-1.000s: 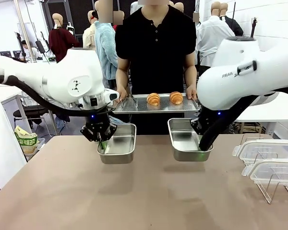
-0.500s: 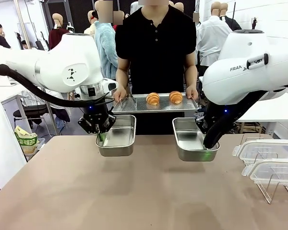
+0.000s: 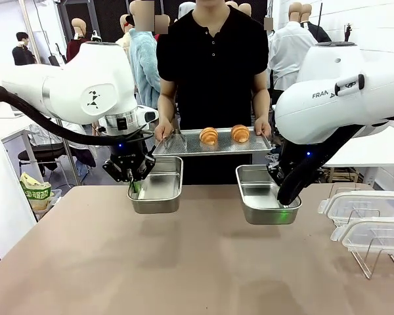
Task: Place the bread in airtight containers.
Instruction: Lift both Airtight Container, then once an object is inside an Airtight Container , place the container in the center of the table.
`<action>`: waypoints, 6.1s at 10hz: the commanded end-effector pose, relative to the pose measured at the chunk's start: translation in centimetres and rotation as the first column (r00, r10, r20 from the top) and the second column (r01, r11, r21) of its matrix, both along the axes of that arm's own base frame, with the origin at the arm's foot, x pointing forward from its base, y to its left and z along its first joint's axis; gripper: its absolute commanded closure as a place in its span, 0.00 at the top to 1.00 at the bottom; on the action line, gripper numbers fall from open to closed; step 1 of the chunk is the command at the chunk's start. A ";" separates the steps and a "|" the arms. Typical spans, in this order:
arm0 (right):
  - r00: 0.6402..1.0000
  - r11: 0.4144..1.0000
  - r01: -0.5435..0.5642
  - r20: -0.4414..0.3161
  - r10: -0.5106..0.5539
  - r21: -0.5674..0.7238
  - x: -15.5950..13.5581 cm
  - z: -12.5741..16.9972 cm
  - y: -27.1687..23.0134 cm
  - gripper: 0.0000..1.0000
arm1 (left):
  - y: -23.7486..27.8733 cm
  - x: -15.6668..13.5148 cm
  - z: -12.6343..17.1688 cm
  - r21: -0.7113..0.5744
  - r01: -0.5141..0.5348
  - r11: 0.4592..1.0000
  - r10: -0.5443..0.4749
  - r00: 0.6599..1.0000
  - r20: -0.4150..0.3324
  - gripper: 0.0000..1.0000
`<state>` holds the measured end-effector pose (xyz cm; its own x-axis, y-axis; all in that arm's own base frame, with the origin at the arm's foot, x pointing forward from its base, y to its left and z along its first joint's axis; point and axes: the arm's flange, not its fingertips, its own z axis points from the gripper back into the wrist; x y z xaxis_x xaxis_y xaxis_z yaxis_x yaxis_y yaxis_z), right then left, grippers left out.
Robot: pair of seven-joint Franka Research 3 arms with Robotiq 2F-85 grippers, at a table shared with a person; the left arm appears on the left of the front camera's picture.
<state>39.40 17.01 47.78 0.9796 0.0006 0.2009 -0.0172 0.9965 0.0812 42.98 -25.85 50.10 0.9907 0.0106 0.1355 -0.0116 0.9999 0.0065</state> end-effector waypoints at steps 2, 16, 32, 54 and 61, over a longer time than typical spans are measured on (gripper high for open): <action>1.000 1.000 0.001 0.011 -0.001 0.009 0.1 0.2 -0.1 0.00 | -0.1 0.1 0.1 0.001 0.002 1.000 -0.002 1.000 0.004 0.00; 1.000 1.000 0.001 0.011 -0.001 0.009 0.1 0.2 -0.1 0.00 | -0.1 0.1 0.1 0.001 0.002 1.000 -0.002 1.000 0.004 0.00; 1.000 1.000 0.001 0.011 -0.001 0.009 0.1 0.2 -0.1 0.00 | -0.1 0.1 0.1 0.001 0.002 1.000 -0.002 1.000 0.004 0.00; 0.998 0.999 -0.041 0.040 0.042 -0.021 2.2 -11.7 -0.4 0.00 | -0.1 0.1 0.1 0.001 0.002 1.000 -0.002 1.000 0.004 0.00; 1.000 0.999 -0.022 -0.008 0.022 -0.049 3.8 -14.5 -1.1 0.00 | -0.1 0.1 0.1 0.001 0.002 1.000 -0.002 1.000 0.004 0.00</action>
